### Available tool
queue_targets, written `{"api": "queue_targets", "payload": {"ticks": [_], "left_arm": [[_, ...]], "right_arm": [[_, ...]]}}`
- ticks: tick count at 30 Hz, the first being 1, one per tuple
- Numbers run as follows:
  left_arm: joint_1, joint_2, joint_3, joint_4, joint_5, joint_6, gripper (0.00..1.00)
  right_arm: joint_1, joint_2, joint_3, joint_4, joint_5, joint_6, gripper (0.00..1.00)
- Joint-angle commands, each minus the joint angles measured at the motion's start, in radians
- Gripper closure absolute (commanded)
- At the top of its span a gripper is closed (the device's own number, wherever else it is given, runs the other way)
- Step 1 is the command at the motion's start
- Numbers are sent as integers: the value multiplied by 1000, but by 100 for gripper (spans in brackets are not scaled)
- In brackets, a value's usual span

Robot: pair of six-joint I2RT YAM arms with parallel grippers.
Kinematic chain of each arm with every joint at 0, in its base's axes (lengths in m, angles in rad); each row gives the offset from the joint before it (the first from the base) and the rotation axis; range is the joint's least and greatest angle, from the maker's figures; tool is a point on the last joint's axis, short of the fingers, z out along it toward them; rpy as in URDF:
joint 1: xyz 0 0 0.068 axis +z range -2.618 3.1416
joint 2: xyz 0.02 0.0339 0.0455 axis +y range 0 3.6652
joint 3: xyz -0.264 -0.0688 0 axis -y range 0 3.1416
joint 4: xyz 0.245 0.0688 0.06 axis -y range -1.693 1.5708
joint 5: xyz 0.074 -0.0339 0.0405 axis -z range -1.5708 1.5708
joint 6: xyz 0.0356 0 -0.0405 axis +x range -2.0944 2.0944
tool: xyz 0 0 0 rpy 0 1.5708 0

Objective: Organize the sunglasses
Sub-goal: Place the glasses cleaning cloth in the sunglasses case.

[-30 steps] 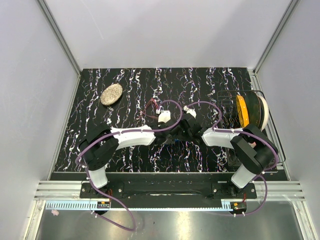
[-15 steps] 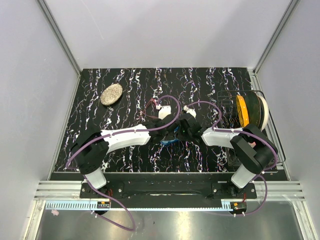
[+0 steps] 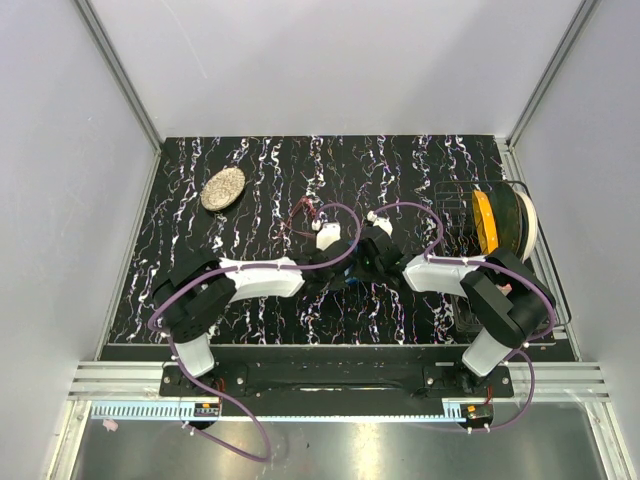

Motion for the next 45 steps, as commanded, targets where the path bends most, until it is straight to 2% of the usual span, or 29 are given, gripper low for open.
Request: {"api": "queue_targets", "payload": {"ticks": [1, 7, 15, 20, 23, 27, 29, 34, 45], "left_arm": [[9, 2, -17, 84, -29, -19, 80], [9, -15, -31, 74, -22, -8, 83], [9, -98, -74, 51, -33, 55, 82], [9, -142, -88, 69, 0, 110, 67], [9, -161, -82, 81, 15, 115, 62], [11, -158, -62, 89, 17, 95, 61], [12, -136, -48, 84, 18, 70, 63], [18, -63, -18, 78, 11, -2, 80], [29, 16, -36, 35, -28, -60, 89]], "right_arm": [[4, 40, -41, -180, 48, -14, 100], [4, 34, -43, -188, 54, -13, 100], [4, 38, -36, -198, 61, 0, 100], [4, 40, -35, -200, 62, 3, 100], [4, 45, -35, -200, 62, 6, 100], [4, 46, -35, -202, 61, 7, 100], [4, 48, -35, -200, 61, 9, 100], [4, 49, -32, -198, 58, 9, 100], [4, 23, -20, -195, 65, 9, 100]]}}
